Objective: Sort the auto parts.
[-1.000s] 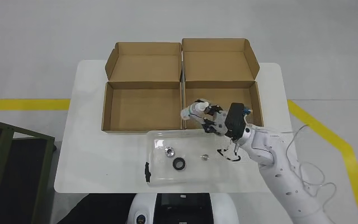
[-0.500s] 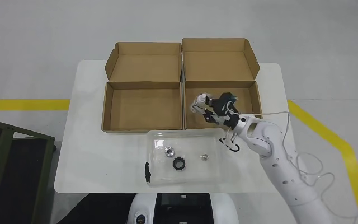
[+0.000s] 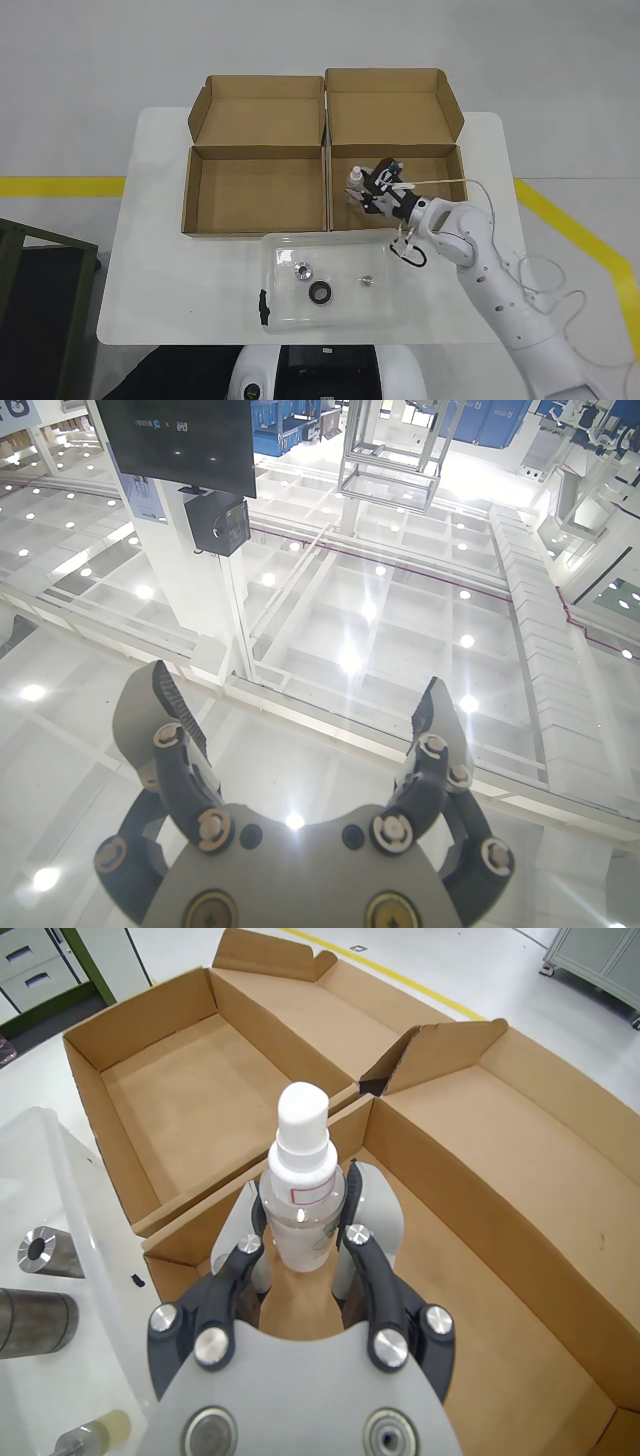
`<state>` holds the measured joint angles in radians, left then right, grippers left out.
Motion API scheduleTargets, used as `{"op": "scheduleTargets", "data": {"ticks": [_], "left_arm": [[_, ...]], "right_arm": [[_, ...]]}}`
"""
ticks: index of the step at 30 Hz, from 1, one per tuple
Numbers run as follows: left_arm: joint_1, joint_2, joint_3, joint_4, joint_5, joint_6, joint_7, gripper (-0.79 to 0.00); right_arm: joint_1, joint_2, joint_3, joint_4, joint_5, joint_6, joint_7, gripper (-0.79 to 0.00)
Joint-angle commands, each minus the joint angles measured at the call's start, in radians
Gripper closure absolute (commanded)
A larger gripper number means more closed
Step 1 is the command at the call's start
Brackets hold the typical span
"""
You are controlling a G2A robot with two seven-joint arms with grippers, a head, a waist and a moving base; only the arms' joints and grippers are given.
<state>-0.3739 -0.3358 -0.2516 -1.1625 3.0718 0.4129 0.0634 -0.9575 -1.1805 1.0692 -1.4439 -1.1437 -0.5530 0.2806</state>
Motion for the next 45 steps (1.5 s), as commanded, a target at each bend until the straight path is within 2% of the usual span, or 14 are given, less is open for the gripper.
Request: {"op": "scheduleTargets", "data": {"ticks": [1,6,7,9,11,12,14,15,20,25,37,40,45], "left_arm": [[0.0,0.0,0.0,0.0,0.0,0.0,0.0,-0.785],[0.0,0.0,0.0,0.0,0.0,0.0,0.0,-0.785],[0.0,0.0,0.0,0.0,0.0,0.0,0.0,-0.785],[0.0,0.0,0.0,0.0,0.0,0.0,0.0,-0.785],[0.0,0.0,0.0,0.0,0.0,0.0,0.0,-0.785],[0.0,0.0,0.0,0.0,0.0,0.0,0.0,-0.785],[0.0,0.0,0.0,0.0,0.0,0.0,0.0,-0.785],[0.0,0.0,0.0,0.0,0.0,0.0,0.0,-0.785],[0.0,0.0,0.0,0.0,0.0,0.0,0.0,-0.785],[0.0,0.0,0.0,0.0,0.0,0.0,0.0,-0.785],[0.0,0.0,0.0,0.0,0.0,0.0,0.0,-0.785],[0.0,0.0,0.0,0.0,0.0,0.0,0.0,-0.785],[0.0,0.0,0.0,0.0,0.0,0.0,0.0,-0.785]], "right_arm": [[0.01,-0.003,-0.01,0.012,-0.003,0.006,0.011,0.0],[0.017,-0.006,-0.018,0.034,-0.016,0.021,0.014,0.0],[0.017,-0.007,-0.019,0.039,-0.016,0.019,0.014,-0.028],[0.017,-0.007,-0.018,0.046,-0.014,0.016,0.012,-0.139],[0.011,-0.006,-0.016,0.044,-0.016,0.016,0.011,-0.336],[0.007,-0.006,-0.013,0.041,-0.016,0.016,0.012,-0.382],[-0.001,-0.004,-0.007,0.034,-0.02,0.018,0.01,-0.69],[-0.005,-0.003,-0.004,0.031,-0.022,0.015,0.009,-0.773],[-0.04,0.006,0.031,-0.007,-0.022,0.003,-0.016,-0.785],[-0.103,0.024,0.09,-0.132,-0.035,-0.03,-0.006,-0.785],[-0.293,0.073,0.193,-0.512,-0.083,-0.215,0.224,-0.785],[-0.331,0.083,0.2,-0.582,-0.127,-0.263,0.267,-0.785],[-0.399,0.095,0.209,-0.648,-0.178,-0.287,0.296,-0.785]]}}
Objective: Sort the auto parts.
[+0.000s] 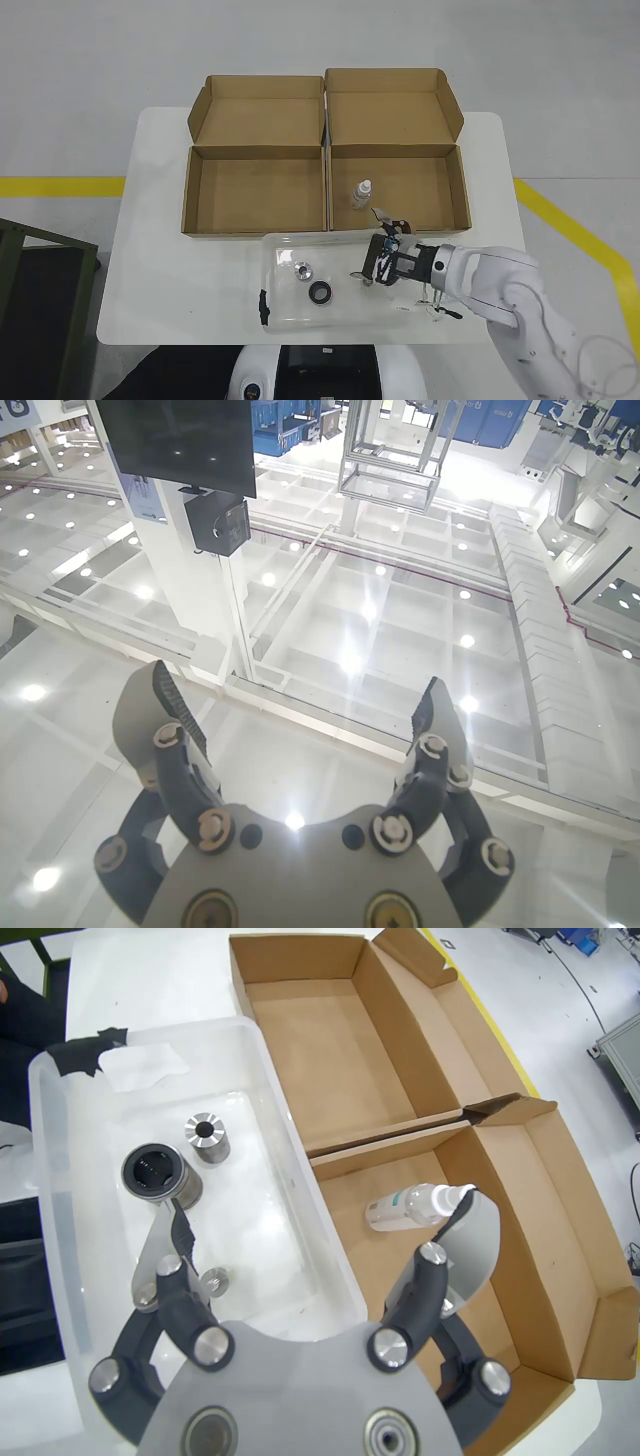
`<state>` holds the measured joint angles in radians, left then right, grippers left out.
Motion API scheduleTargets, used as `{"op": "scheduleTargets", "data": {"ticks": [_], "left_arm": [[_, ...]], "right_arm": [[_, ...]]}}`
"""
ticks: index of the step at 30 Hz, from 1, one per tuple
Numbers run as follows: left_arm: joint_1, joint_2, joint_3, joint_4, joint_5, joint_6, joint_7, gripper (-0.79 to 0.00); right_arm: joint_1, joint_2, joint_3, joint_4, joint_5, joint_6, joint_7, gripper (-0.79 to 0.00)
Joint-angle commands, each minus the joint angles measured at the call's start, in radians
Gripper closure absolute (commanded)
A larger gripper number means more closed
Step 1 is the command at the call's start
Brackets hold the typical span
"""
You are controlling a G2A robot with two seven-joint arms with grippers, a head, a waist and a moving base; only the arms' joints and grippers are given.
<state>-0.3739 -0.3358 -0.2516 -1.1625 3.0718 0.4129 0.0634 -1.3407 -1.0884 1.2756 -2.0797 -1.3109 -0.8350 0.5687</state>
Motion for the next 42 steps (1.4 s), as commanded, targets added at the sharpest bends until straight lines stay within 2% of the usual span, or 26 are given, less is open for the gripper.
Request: {"op": "scheduleTargets", "data": {"ticks": [1,10,23,25,30,34,39,42], "left_arm": [[0.0,0.0,0.0,0.0,0.0,0.0,0.0,-0.785],[0.0,0.0,0.0,0.0,0.0,0.0,0.0,-0.785],[0.0,0.0,0.0,0.0,0.0,0.0,0.0,-0.785],[0.0,0.0,0.0,0.0,0.0,0.0,0.0,-0.785],[0.0,0.0,0.0,0.0,0.0,0.0,0.0,-0.785],[0.0,0.0,0.0,0.0,0.0,0.0,0.0,-0.785],[0.0,0.0,0.0,0.0,0.0,0.0,0.0,-0.785],[0.0,0.0,0.0,0.0,0.0,0.0,0.0,-0.785]], "right_arm": [[-0.028,0.005,0.003,-0.02,-0.019,-0.013,0.017,-0.785],[-0.071,0.02,-0.026,-0.047,-0.044,-0.082,0.133,-0.785],[-0.031,0.024,-0.108,-0.004,-0.022,-0.062,0.258,-0.785],[-0.018,0.024,-0.127,0.015,-0.015,-0.068,0.28,-0.727],[0.017,0.023,-0.17,0.04,-0.006,-0.062,0.339,-0.64],[0.035,0.023,-0.189,0.056,-0.004,-0.043,0.373,-0.511],[0.053,0.028,-0.214,0.081,-0.016,-0.024,0.392,-0.4],[0.069,0.03,-0.236,0.098,-0.007,-0.011,0.405,-0.363]]}}
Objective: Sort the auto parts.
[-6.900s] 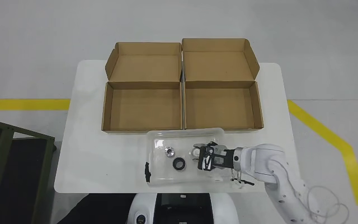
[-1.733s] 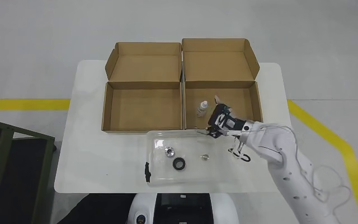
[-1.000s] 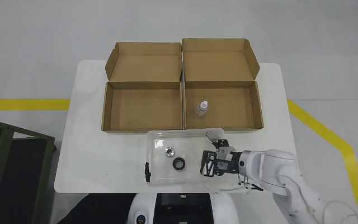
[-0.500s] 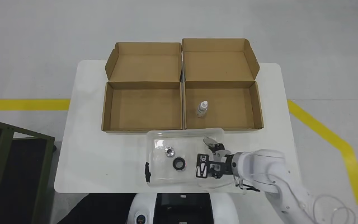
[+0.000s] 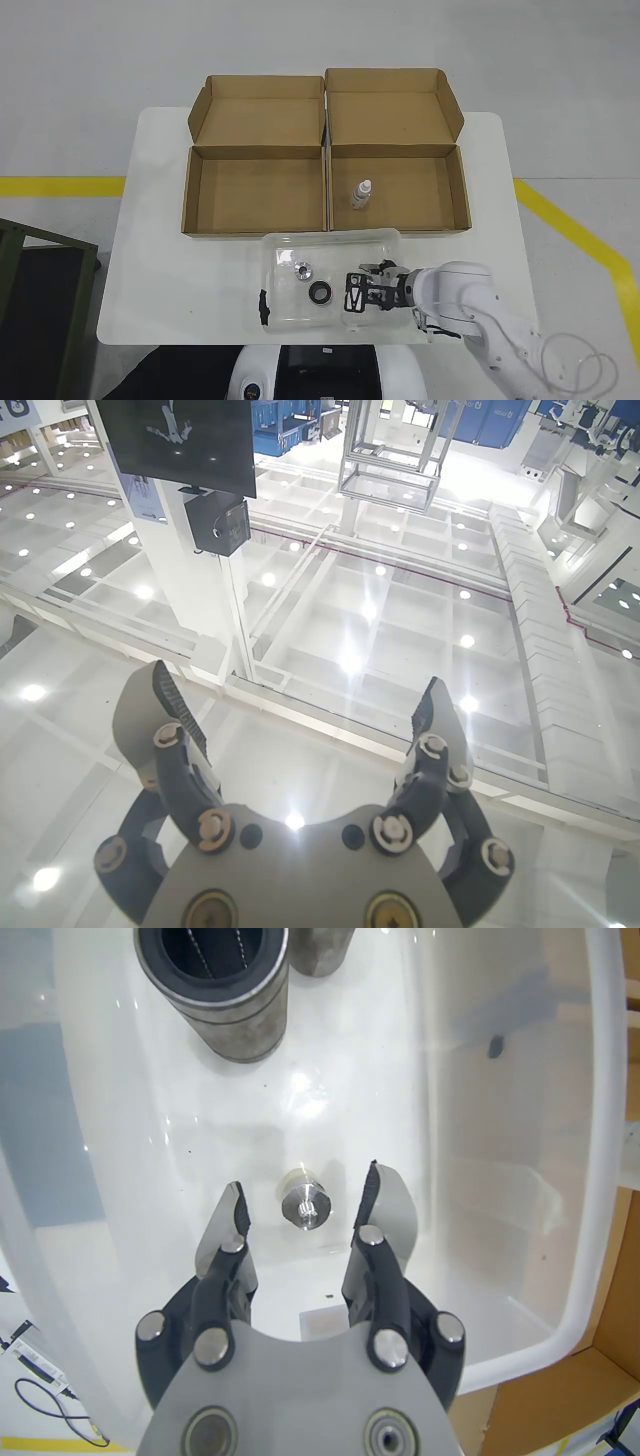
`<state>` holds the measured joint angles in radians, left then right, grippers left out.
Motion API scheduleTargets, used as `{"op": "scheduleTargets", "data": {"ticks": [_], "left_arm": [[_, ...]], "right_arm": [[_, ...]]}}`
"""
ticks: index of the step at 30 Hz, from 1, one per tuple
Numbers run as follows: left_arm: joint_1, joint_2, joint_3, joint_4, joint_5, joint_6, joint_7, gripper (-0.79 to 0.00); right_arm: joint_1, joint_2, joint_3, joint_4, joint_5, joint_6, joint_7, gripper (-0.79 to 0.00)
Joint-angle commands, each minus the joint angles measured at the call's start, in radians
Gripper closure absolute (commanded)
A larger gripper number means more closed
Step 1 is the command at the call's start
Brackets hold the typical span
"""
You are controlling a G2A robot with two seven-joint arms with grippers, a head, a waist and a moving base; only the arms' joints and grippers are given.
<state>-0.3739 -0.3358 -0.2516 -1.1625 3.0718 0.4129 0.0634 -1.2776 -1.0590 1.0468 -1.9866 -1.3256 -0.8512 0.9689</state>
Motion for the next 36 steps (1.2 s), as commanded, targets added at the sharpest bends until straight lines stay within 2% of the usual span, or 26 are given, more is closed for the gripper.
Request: {"op": "scheduleTargets", "data": {"ticks": [1,2,5,7,9,19,24,29,34,36], "left_arm": [[0.0,0.0,0.0,0.0,0.0,0.0,0.0,-0.785],[0.0,0.0,0.0,0.0,0.0,0.0,0.0,-0.785],[0.0,0.0,0.0,0.0,0.0,0.0,0.0,-0.785],[0.0,0.0,0.0,0.0,0.0,0.0,0.0,-0.785],[0.0,0.0,0.0,0.0,0.0,0.0,0.0,-0.785],[0.0,0.0,0.0,0.0,0.0,0.0,0.0,-0.785],[0.0,0.0,0.0,0.0,0.0,0.0,0.0,-0.785],[0.0,0.0,0.0,0.0,0.0,0.0,0.0,-0.785],[0.0,0.0,0.0,0.0,0.0,0.0,0.0,-0.785],[0.0,0.0,0.0,0.0,0.0,0.0,0.0,-0.785]], "right_arm": [[0.01,0.002,-0.014,0.009,0.006,0.012,0.013,-0.351],[0.015,0.003,-0.021,0.011,0.005,0.02,0.02,-0.351],[0.028,0.007,-0.039,0.015,0.006,0.037,0.037,-0.28],[0.036,0.01,-0.049,0.018,0.013,0.046,0.046,-0.179],[0.044,0.014,-0.055,0.018,0.02,0.053,0.053,-0.009],[0.053,0.03,-0.049,-0.048,0.1,0.04,0.038,0.0],[0.043,0.037,-0.016,-0.101,0.101,0.055,-0.022,0.0],[0.009,0.043,0.029,-0.127,0.07,0.09,-0.182,0.0],[-0.03,0.046,0.077,-0.133,0.057,0.121,-0.401,0.0],[-0.046,0.047,0.091,-0.147,0.008,0.152,-0.47,0.0]]}}
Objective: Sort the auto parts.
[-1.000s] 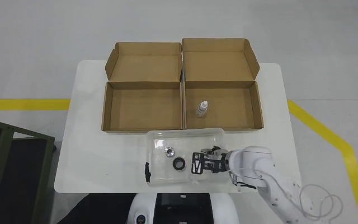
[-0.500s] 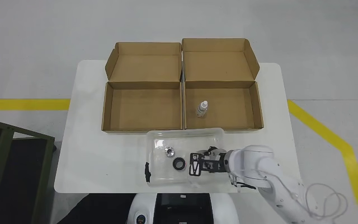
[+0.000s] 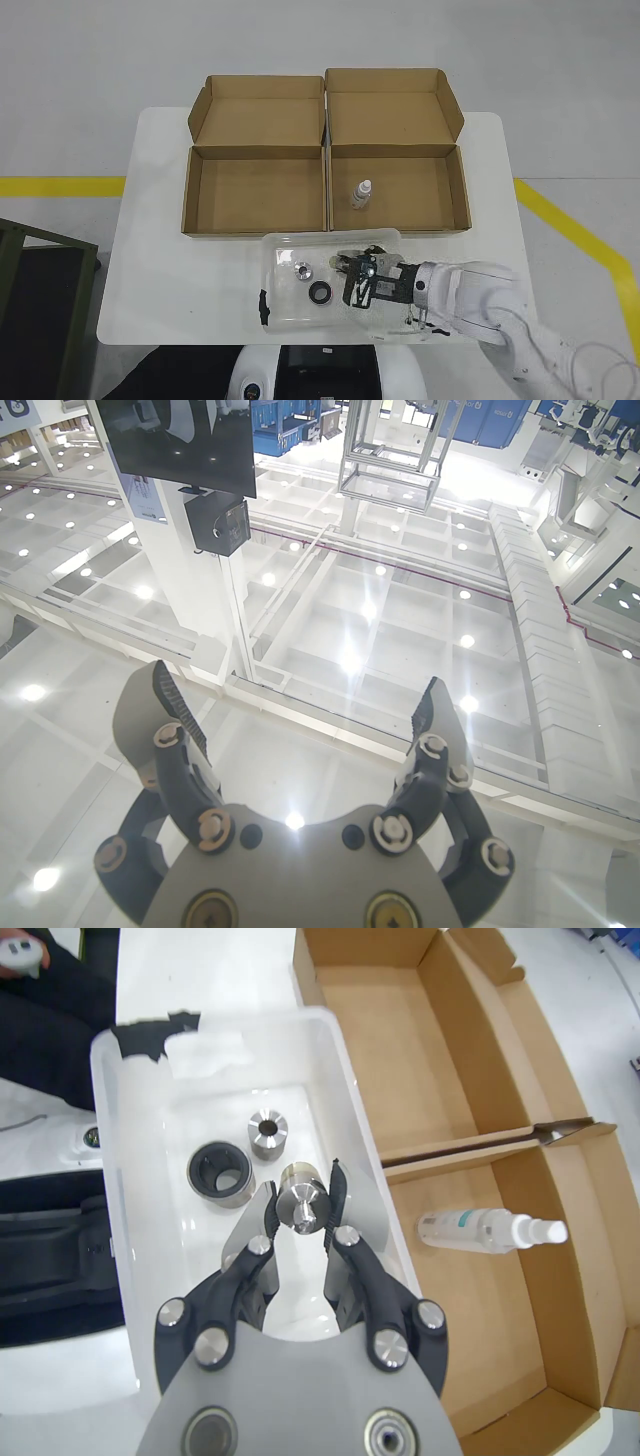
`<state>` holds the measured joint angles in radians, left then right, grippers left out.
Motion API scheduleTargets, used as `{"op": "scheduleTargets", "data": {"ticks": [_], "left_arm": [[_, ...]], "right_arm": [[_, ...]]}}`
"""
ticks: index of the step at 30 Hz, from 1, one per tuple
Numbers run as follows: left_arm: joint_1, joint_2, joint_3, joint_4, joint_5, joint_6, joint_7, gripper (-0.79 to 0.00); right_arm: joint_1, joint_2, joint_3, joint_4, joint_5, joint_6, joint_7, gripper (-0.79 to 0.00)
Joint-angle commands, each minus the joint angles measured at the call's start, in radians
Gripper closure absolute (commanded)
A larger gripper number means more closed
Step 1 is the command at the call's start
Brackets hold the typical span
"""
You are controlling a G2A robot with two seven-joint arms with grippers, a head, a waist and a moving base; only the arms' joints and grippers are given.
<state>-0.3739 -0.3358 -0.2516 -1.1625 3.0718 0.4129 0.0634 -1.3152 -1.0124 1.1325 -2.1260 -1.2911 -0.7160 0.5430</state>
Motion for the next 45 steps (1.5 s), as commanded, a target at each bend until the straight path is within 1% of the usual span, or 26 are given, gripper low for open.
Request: {"op": "scheduleTargets", "data": {"ticks": [1,3,8,10,13,28,38,41,45], "left_arm": [[0.0,0.0,0.0,0.0,0.0,0.0,0.0,-0.785],[0.0,0.0,0.0,0.0,0.0,0.0,0.0,-0.785],[0.0,0.0,0.0,0.0,0.0,0.0,0.0,-0.785],[0.0,0.0,0.0,0.0,0.0,0.0,0.0,-0.785],[0.0,0.0,0.0,0.0,0.0,0.0,0.0,-0.785],[0.0,0.0,0.0,0.0,0.0,0.0,0.0,-0.785],[0.0,0.0,0.0,0.0,0.0,0.0,0.0,-0.785],[0.0,0.0,0.0,0.0,0.0,0.0,0.0,-0.785],[0.0,0.0,0.0,0.0,0.0,0.0,0.0,-0.785]], "right_arm": [[-0.02,0.0,0.007,-0.01,-0.032,0.033,-0.094,0.0],[-0.036,-0.001,0.009,-0.012,-0.059,0.049,-0.17,0.0],[-0.05,-0.005,0.008,-0.01,-0.062,0.071,-0.345,0.0],[-0.044,-0.006,0.009,-0.016,-0.062,0.072,-0.395,0.0],[-0.03,-0.008,0.013,-0.031,-0.066,0.076,-0.432,0.0],[0.065,-0.021,0.065,-0.08,0.008,0.124,-0.543,0.0],[0.06,-0.022,0.144,-0.11,0.012,0.153,-0.609,0.0],[0.053,-0.02,0.161,-0.108,0.006,0.136,-0.611,0.0],[0.047,-0.016,0.176,-0.076,0.023,0.105,-0.518,0.0]]}}
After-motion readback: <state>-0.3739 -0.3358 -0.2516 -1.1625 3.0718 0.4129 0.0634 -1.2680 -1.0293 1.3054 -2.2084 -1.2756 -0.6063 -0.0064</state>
